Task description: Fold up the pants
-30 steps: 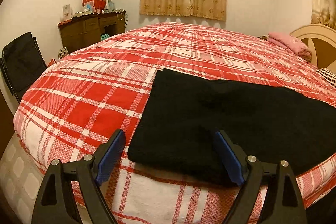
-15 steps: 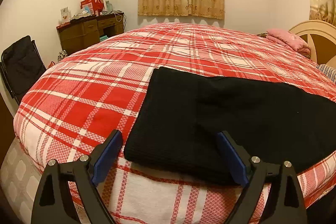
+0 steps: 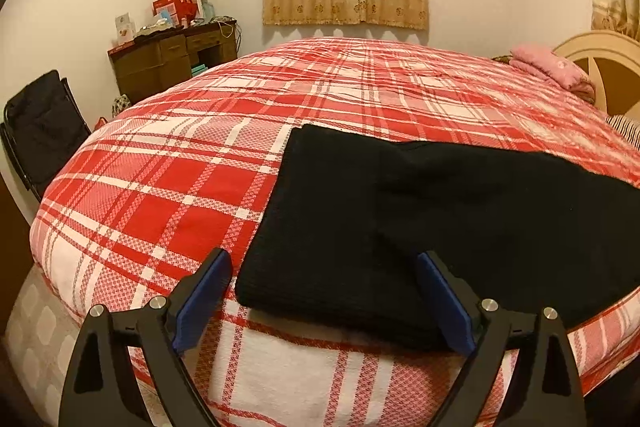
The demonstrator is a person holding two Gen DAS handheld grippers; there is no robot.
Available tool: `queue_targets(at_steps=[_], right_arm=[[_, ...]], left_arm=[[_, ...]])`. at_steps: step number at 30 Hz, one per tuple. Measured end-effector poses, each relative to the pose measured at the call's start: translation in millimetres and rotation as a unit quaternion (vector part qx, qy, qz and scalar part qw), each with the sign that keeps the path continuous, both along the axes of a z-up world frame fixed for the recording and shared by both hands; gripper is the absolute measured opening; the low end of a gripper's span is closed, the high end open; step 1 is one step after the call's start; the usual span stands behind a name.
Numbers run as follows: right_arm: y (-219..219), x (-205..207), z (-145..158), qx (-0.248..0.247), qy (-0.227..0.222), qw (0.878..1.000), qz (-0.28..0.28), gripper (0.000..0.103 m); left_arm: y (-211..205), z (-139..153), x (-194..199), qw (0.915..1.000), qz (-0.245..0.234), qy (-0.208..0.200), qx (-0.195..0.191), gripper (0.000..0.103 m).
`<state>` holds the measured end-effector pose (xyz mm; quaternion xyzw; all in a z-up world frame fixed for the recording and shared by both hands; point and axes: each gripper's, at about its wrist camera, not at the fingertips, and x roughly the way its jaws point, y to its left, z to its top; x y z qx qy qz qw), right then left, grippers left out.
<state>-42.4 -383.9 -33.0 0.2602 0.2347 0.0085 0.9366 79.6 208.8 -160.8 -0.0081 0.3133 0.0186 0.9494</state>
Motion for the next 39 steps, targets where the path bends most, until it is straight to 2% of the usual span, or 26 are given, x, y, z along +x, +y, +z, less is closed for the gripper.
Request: queue_targets(at_steps=[9, 16, 26, 31, 35, 37, 39], right_arm=[[64.3, 45.5, 7.2, -0.012, -0.003, 0.996, 0.089, 0.016], [120.0, 67.1, -3.7, -0.028, 0.01, 0.987, 0.16, 0.016], [191.6, 95.5, -17.7, -0.029, 0.019, 0.972, 0.232, 0.016], [229.5, 112.8, -32.4, -0.045, 0.033, 0.963, 0.264, 0.016], [248.9, 126.1, -55.9, -0.052, 0.064, 0.956, 0.282, 0.016], [255.5, 131.1, -68.3, -0.051, 0.08, 0.953, 0.288, 0.016], [263.2, 135.0, -78.5, -0.054, 0.096, 0.946, 0.306, 0.016]], left_arm=[[-0.4, -1.3, 0.2, 1.0, -0.004, 0.001, 0.006, 0.094], [-0.8, -1.9, 0.4, 1.0, -0.004, 0.0, 0.009, 0.095], [-1.2, -4.4, -0.5, 0.9999, -0.008, -0.005, 0.014, 0.096], [-1.1, -4.7, -1.4, 0.9998, -0.01, -0.007, 0.016, 0.096], [1.8, -2.7, -4.1, 0.9998, -0.013, -0.012, 0.008, 0.096], [7.1, 4.1, -9.1, 0.9996, -0.001, -0.027, -0.005, 0.096], [7.6, 14.5, -14.3, 0.9988, 0.006, -0.049, -0.002, 0.096]])
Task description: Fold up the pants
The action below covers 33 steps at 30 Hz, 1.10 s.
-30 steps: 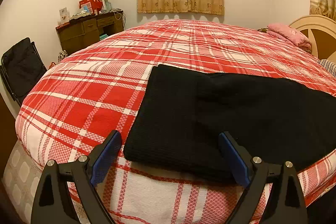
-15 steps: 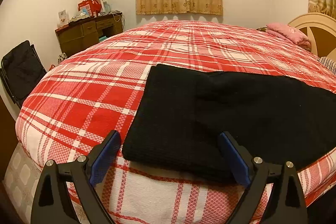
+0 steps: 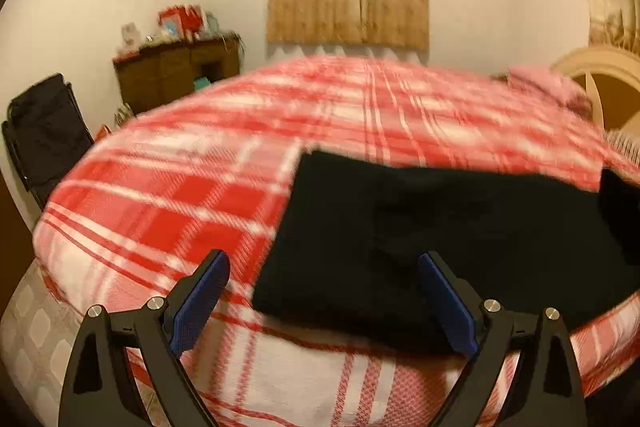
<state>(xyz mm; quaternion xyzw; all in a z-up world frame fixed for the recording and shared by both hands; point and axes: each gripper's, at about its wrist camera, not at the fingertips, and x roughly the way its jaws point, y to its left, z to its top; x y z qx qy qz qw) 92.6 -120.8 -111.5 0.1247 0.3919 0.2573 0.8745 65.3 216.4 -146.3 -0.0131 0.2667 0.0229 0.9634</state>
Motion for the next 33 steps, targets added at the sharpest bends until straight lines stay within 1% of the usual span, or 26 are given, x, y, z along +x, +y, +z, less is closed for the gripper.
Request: queue_targets(at_steps=[2, 4, 5, 6, 7, 8, 10, 12, 14, 17, 19, 21, 23, 26, 28, 29, 30, 31, 33], right_arm=[[12.6, 1.0, -11.0, -0.032, 0.014, 0.999, 0.023, 0.019], [19.4, -0.8, -20.6, -0.061, 0.027, 0.997, 0.041, 0.024], [17.3, -2.2, -22.5, -0.063, 0.028, 0.997, 0.043, 0.031], [13.1, -3.6, -22.9, -0.06, 0.028, 0.997, 0.044, 0.049], [3.0, -6.6, -20.9, -0.048, 0.026, 0.998, 0.039, 0.062], [-6.1, -9.2, -18.0, -0.036, 0.021, 0.999, 0.031, 0.064], [-29.8, -13.9, -9.3, -0.01, 0.012, 1.0, 0.015, 0.065], [-50.5, -18.1, -3.7, 0.0, 0.007, 1.0, -0.005, 0.066], [-77.7, -25.3, 1.1, 0.008, -0.002, 0.999, -0.037, 0.069], [-118.8, -34.9, 0.7, 0.033, -0.007, 0.995, -0.089, 0.071], [-139.1, -38.4, -2.7, 0.049, -0.007, 0.992, -0.118, 0.072], [-154.3, -40.3, -8.6, 0.06, -0.003, 0.988, -0.139, 0.072], [-165.9, -40.1, -14.3, 0.069, 0.0, 0.986, -0.151, 0.072], [-174.2, -38.0, -21.3, 0.069, -0.002, 0.986, -0.153, 0.072], [-176.2, -37.7, -25.7, 0.074, 0.0, 0.985, -0.153, 0.072], [-175.7, -36.3, -27.5, 0.077, 0.003, 0.985, -0.151, 0.072], [-175.6, -36.6, -28.2, 0.079, 0.004, 0.986, -0.15, 0.072], [-174.0, -36.7, -27.3, 0.077, 0.0, 0.986, -0.148, 0.074], [-175.0, -39.8, -26.6, 0.074, -0.006, 0.987, -0.144, 0.074]], left_arm=[[-5.6, 13.3, -4.2, 0.9998, -0.002, -0.014, 0.012, 0.096], [-17.5, 26.2, -7.5, 0.9995, -0.027, -0.019, 0.005, 0.096], [-26.3, 31.4, -7.0, 0.9989, -0.044, -0.014, -0.003, 0.096], [-32.4, 34.1, -6.9, 0.9982, -0.058, -0.01, -0.011, 0.096], [-43.1, 36.8, -5.3, 0.9969, -0.076, -0.003, -0.021, 0.096], [-58.1, 39.4, -3.6, 0.9943, -0.101, 0.004, -0.034, 0.096], [-84.2, 40.9, 1.1, 0.988, -0.144, 0.018, -0.053, 0.096], [-117.0, 37.0, 10.1, 0.9783, -0.186, 0.042, -0.081, 0.096], [-143.5, 30.6, 20.2, 0.9695, -0.21, 0.064, -0.109, 0.096], [-187.3, 21.5, 38.4, 0.9577, -0.235, 0.093, -0.138, 0.095], [-208.7, 20.7, 46.3, 0.9527, -0.245, 0.102, -0.148, 0.092], [-234.6, 20.3, 54.8, 0.9462, -0.26, 0.116, -0.153, 0.084], [-254.9, 18.3, 62.2, 0.9452, -0.263, 0.13, -0.142, 0.07], [-268.6, 10.7, 72.1, 0.9419, -0.258, 0.158, -0.145, 0.064], [-274.8, 8.8, 72.7, 0.9437, -0.254, 0.158, -0.141, 0.063], [-278.2, 9.7, 72.3, 0.9451, -0.254, 0.157, -0.132, 0.049], [-280.3, 9.1, 71.4, 0.9448, -0.257, 0.159, -0.126, 0.031], [-280.7, 8.4, 71.7, 0.9421, -0.262, 0.166, -0.127, 0.009], [-275.8, 11.3, 69.6, 0.9407, -0.261, 0.164, -0.143, 0.009]])
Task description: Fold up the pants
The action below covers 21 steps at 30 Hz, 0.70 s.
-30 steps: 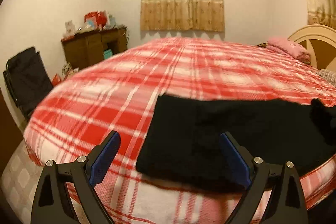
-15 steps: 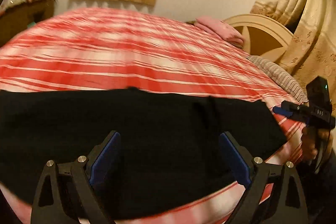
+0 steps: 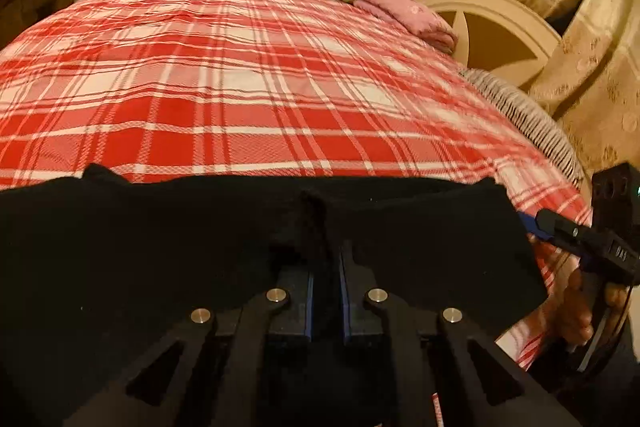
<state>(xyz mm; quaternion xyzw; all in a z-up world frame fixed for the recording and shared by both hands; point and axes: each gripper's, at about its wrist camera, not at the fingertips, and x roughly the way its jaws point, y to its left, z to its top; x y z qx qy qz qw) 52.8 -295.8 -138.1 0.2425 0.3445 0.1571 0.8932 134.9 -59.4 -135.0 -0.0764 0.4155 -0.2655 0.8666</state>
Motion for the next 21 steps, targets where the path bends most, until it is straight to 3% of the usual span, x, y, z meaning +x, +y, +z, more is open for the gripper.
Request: queue_targets(at_steps=[4, 7, 13, 15, 17, 19, 21], right_arm=[[1.1, -3.9, 2.6, 0.003, -0.014, 1.0, -0.001, 0.074], [2.9, -11.7, 10.8, -0.008, -0.043, 0.999, -0.009, 0.074], [28.9, -21.6, 26.7, -0.048, -0.095, 0.994, 0.021, 0.081], [45.3, -21.5, 24.1, -0.072, -0.094, 0.992, 0.051, 0.081], [61.1, -17.4, 14.2, -0.095, -0.068, 0.99, 0.085, 0.081], [68.4, -8.5, -2.0, -0.12, -0.027, 0.988, 0.09, 0.081], [65.4, -1.8, -12.5, -0.121, -0.003, 0.989, 0.091, 0.081]], left_arm=[[14.5, 20.1, -6.2, 0.9993, 0.013, -0.015, -0.032, 0.009], [26.5, 25.8, -5.2, 0.9989, 0.031, -0.009, -0.033, 0.009], [34.5, 5.5, 1.6, 0.9985, 0.043, 0.023, -0.023, 0.01], [34.9, -3.2, 2.6, 0.9979, 0.054, 0.03, -0.019, 0.011], [34.7, -8.5, 4.1, 0.9974, 0.067, 0.025, -0.001, 0.019], [31.7, -6.3, 1.5, 0.9977, 0.064, 0.015, 0.013, 0.021], [29.2, 1.1, -4.6, 0.9967, 0.063, -0.005, 0.051, 0.028]])
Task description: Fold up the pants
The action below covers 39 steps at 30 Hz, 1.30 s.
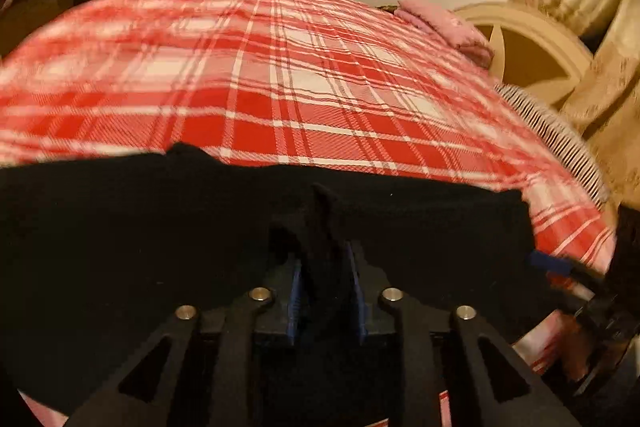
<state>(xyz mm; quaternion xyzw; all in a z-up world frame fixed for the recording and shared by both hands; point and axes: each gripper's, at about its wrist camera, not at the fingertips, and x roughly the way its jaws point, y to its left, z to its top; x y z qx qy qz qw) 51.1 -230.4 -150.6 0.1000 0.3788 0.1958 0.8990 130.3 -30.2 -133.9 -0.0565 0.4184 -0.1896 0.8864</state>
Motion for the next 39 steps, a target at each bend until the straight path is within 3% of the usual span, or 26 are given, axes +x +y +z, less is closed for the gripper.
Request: queue_targets(at_steps=[4, 8, 12, 16, 19, 24, 26, 31, 33, 39], right_arm=[[-9.8, -5.3, 5.6, 0.019, -0.017, 1.0, -0.002, 0.081], [-10.9, -7.0, 6.1, 0.017, -0.028, 0.999, -0.009, 0.081], [-4.1, -14.3, 14.1, 0.011, -0.056, 0.998, -0.009, 0.082], [1.5, -17.5, 16.5, 0.011, -0.071, 0.997, -0.009, 0.084], [3.8, -15.3, 15.4, 0.009, -0.07, 0.997, -0.01, 0.084], [4.7, -15.1, 11.2, 0.006, -0.064, 0.998, -0.012, 0.084], [5.2, -16.1, 10.0, 0.005, -0.061, 0.998, -0.013, 0.084], [8.2, -15.7, 8.0, 0.003, -0.058, 0.998, -0.012, 0.084], [8.8, -16.7, 8.0, 0.002, -0.059, 0.998, -0.01, 0.084], [13.6, -17.7, 8.9, 0.002, -0.059, 0.998, -0.006, 0.084]], left_arm=[[21.7, 19.8, -14.7, 0.9976, 0.01, -0.056, 0.041, 0.044], [85.1, 33.9, -21.5, 0.9804, 0.075, -0.116, 0.141, 0.06], [165.5, 33.6, -14.6, 0.9606, 0.155, -0.116, 0.2, 0.06], [241.3, 25.8, -8.5, 0.9467, 0.225, -0.094, 0.21, 0.06], [278.9, 12.5, -3.5, 0.9487, 0.249, -0.066, 0.184, 0.06], [304.3, -0.8, 0.2, 0.9665, 0.244, -0.056, 0.057, 0.06], [299.4, -1.9, 2.0, 0.9698, 0.234, -0.06, 0.034, 0.06], [277.9, -2.7, 3.1, 0.9824, 0.179, -0.051, 0.009, 0.06], [270.7, -4.5, 7.5, 0.9839, 0.17, -0.045, 0.033, 0.06], [273.8, -3.8, 15.3, 0.9841, 0.175, -0.023, 0.023, 0.056]])
